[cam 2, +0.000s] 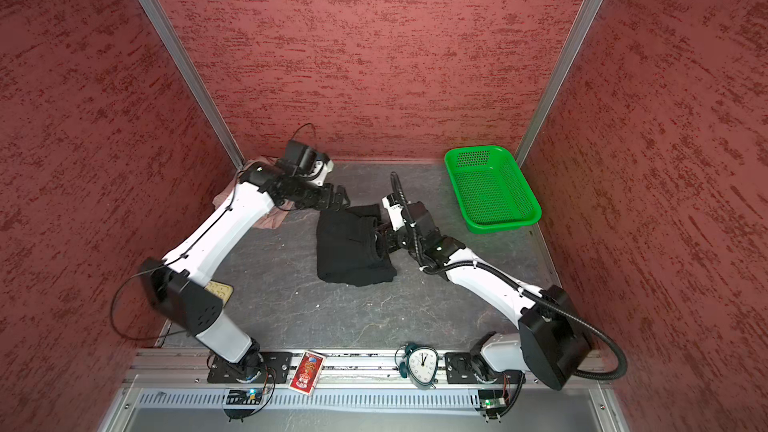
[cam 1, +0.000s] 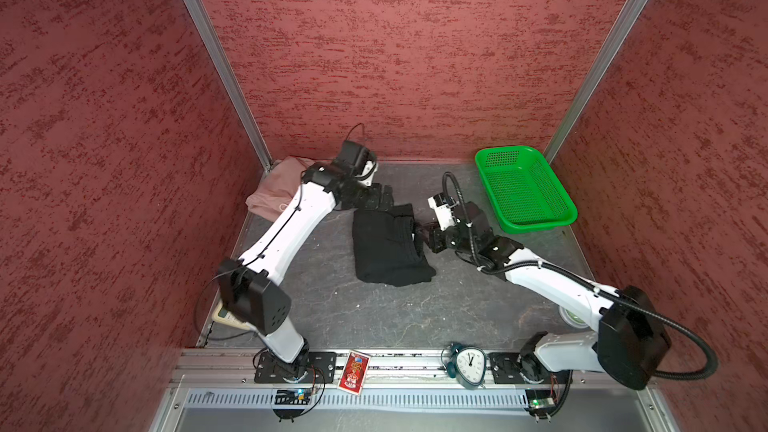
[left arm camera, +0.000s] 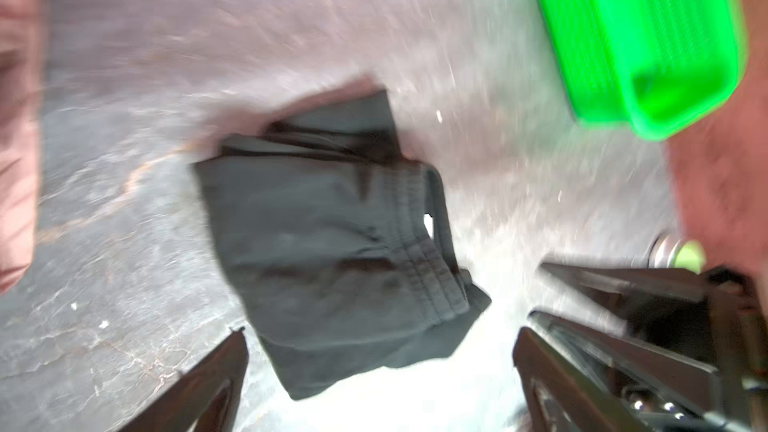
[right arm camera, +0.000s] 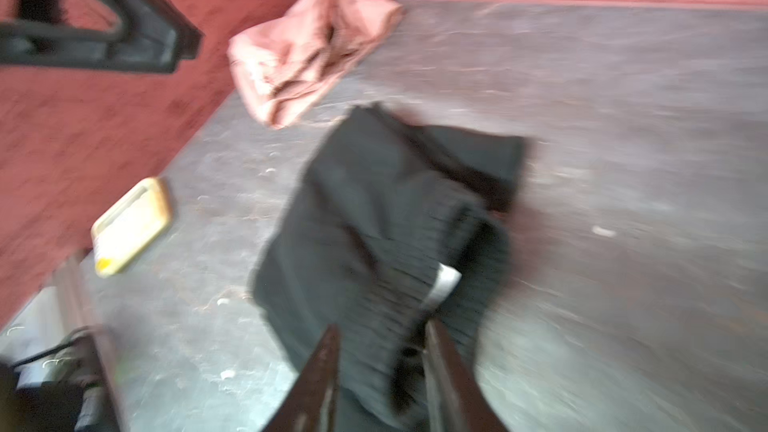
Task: Fold and stack the shorts
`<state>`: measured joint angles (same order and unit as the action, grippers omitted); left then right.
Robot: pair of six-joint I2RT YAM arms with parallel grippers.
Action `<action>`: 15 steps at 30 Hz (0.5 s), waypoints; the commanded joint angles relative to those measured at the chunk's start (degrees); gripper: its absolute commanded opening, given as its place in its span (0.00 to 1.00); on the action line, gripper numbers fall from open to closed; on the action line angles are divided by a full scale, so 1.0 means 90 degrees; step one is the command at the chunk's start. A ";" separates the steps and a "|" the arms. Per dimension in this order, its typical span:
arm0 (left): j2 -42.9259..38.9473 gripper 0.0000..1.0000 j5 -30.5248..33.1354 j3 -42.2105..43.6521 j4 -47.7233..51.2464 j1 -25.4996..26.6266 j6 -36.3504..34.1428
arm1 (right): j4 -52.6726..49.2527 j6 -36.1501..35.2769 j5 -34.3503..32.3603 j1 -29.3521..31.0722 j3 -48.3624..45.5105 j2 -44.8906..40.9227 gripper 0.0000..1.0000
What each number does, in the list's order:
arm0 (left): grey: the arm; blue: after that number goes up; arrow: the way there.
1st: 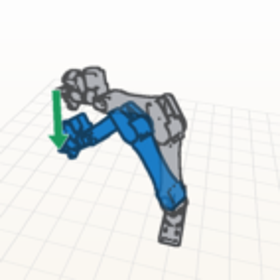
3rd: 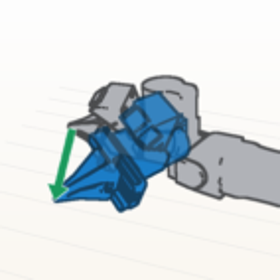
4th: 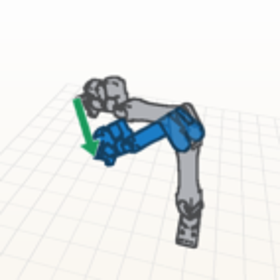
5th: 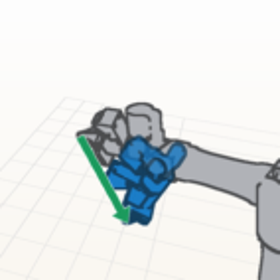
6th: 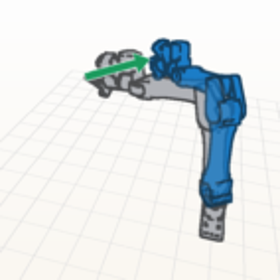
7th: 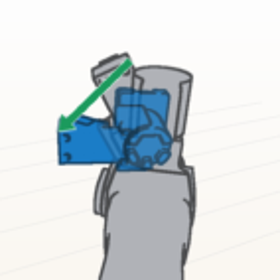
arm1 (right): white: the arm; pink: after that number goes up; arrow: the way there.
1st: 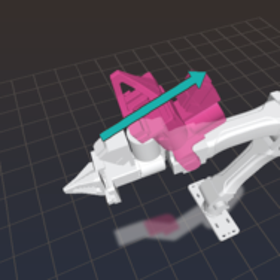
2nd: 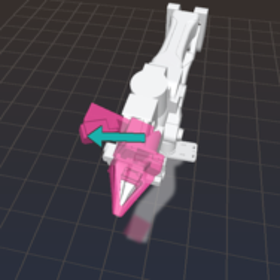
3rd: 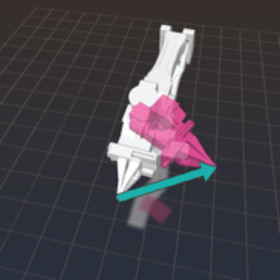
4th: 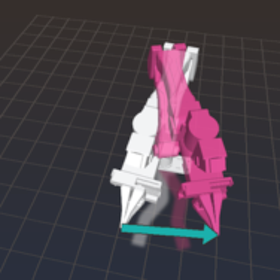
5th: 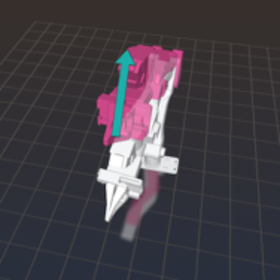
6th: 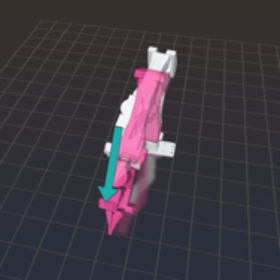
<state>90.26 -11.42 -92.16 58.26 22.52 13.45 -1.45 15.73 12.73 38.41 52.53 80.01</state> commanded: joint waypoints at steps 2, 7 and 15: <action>-0.0803 0.99 -0.0752 0.2209 -0.1807 -0.0690 0.0630 | 0.0617 0.0219 0.0965 0.0223 0.0468 0.0991 0.24; -0.1295 0.99 -0.1205 0.3752 -0.2934 -0.1128 0.0759 | 0.0363 0.0539 0.0637 0.0136 0.0565 0.1996 0.17; -0.0928 0.99 -0.2303 0.5012 -0.5059 -0.1357 0.0823 | 0.1444 0.1436 0.0913 -0.0402 -0.0859 0.2409 0.15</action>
<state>80.51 -26.65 -49.65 25.17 11.18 20.32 7.60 24.62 19.77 35.92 48.58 101.01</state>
